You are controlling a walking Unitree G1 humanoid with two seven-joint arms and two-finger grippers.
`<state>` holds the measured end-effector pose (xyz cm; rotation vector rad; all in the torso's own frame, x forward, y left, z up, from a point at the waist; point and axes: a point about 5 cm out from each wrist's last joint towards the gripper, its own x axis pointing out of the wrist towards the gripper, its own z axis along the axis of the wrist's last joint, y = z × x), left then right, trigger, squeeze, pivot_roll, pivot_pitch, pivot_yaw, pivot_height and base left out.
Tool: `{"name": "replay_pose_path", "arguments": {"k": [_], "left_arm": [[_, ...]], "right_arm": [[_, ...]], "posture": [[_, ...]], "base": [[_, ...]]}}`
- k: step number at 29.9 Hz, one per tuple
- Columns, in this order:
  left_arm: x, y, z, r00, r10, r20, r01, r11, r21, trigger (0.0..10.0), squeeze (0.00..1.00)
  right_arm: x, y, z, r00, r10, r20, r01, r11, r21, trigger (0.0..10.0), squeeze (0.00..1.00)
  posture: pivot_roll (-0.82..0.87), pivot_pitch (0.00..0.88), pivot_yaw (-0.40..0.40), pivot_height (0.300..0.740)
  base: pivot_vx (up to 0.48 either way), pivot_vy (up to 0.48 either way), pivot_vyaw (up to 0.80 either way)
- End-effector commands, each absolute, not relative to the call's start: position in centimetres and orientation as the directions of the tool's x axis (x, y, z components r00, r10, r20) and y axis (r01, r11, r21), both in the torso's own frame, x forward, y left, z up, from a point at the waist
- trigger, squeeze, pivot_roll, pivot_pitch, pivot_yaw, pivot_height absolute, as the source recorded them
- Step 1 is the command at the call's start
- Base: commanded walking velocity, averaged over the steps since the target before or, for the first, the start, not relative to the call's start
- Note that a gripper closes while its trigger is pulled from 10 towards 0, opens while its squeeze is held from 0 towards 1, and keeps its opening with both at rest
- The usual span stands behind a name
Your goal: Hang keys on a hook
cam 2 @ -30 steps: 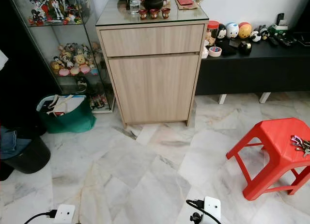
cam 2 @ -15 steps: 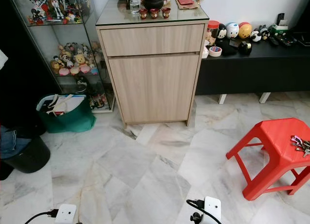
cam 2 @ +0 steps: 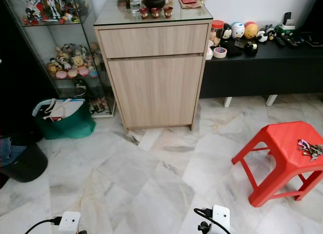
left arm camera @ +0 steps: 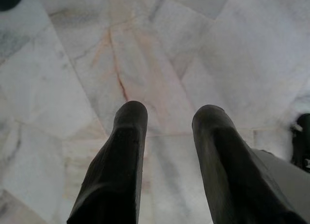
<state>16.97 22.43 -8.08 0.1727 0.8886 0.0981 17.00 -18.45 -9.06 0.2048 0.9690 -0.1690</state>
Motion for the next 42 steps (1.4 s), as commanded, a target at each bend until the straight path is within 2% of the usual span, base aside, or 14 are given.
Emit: {"name": "replay_pose_path", "arguments": {"k": [1, 42], "left_arm": [[16.65, 22.51, -8.21, 0.619, 0.154, -0.770, 0.016, 0.978, 0.209, 10.0, 0.00], [16.63, 22.32, -8.22, 0.627, 0.147, -0.765, 0.009, 0.981, 0.196, 10.0, 0.00]], "right_arm": [[17.17, -18.43, -8.99, 0.560, -0.053, -0.827, 0.239, 0.966, 0.100, 10.0, 0.00], [17.17, -18.42, -8.98, 0.563, -0.047, -0.825, 0.232, 0.967, 0.103, 10.0, 0.00]], "posture": [[0.05, 0.005, 0.008, 0.740], [0.05, 0.013, 0.009, 0.740]], "base": [[0.000, -0.311, 0.00], [0.000, -0.312, 0.00]]}}
